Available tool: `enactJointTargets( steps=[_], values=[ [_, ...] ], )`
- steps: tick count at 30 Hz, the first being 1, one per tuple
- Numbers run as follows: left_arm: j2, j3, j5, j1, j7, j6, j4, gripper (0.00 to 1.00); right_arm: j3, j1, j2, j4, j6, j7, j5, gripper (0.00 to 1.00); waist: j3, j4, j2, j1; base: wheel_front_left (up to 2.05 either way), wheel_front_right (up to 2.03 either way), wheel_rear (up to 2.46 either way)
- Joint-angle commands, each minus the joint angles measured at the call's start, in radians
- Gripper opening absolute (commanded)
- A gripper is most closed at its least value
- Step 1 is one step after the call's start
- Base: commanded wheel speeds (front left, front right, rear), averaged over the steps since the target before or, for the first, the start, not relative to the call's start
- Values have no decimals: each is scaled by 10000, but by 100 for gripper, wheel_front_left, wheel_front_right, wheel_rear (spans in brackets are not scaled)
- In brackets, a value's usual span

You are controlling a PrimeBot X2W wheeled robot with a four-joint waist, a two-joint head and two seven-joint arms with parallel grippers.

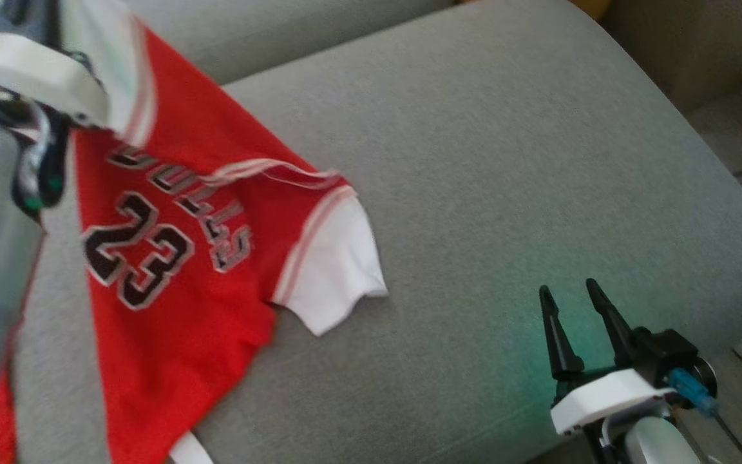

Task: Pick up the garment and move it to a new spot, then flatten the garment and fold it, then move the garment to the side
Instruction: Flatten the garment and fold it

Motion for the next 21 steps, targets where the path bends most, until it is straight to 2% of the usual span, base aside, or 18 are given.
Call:
enactJointTargets(
  steps=[1, 2, 3, 4, 5, 6, 7, 11, 15, 18, 21],
  values=[
    [454, 448, 175, -764, -160, -22, 313, 0, 305, -471, -37, -235, -7, -109, 91, 100, 344, -399, 0, -2, 0, 0, 0],
    [454, 404, 207, -830, -169, -64, 736, 2, 353, -500, -37, -227, -7, -109, 107, 100, 385, -489, 0, -2, 0, 0, 0],
    [462, 334, 251, -864, -201, -146, 1109, 34, 389, -523, -37, -218, -7, -109, 130, 100, 426, -572, 0, -2, 0, 0, 0],
    [465, 310, 270, -869, -286, -189, 1449, 44, 426, -548, -37, -210, -7, -109, 165, 100, 463, -656, 0, -2, 0, 0, 0],
    [457, 270, 281, -842, -359, -254, 1764, 66, 443, -560, -37, -205, -7, -109, 200, 100, 485, -713, 0, -2, 0, 0, 0],
    [453, 231, 292, -803, -462, -328, 2041, 81, 447, -558, -37, -205, -7, -109, 232, 100, 497, -760, 0, -2, 0, 0, 0],
    [429, 207, 290, -754, -571, -381, 2293, 100, 444, -541, -37, -208, -7, -109, 252, 100, 496, -782, 0, -2, 0, 0, 0],
    [249, 143, 151, -513, -919, -662, 2908, 100, 337, -430, -37, -204, -7, -109, 179, 100, 410, -713, 0, -2, 0, 0, 0],
    [-22, 149, -4, -168, -1550, -854, 2853, 100, 130, -355, -37, -417, -7, -109, -42, 100, 210, -392, 0, -2, 0, 0, 0],
    [-272, 201, -167, 404, -2134, -854, 2408, 100, -56, -317, -37, -714, -7, -109, -294, 100, 12, -38, 0, -2, 0, 0, 0],
    [-599, 301, -387, 1423, -2620, -630, 1625, 100, -285, -224, -37, -1123, -7, -109, -447, 100, -213, 387, 0, -2, 0, 0, 0]
  ],
)
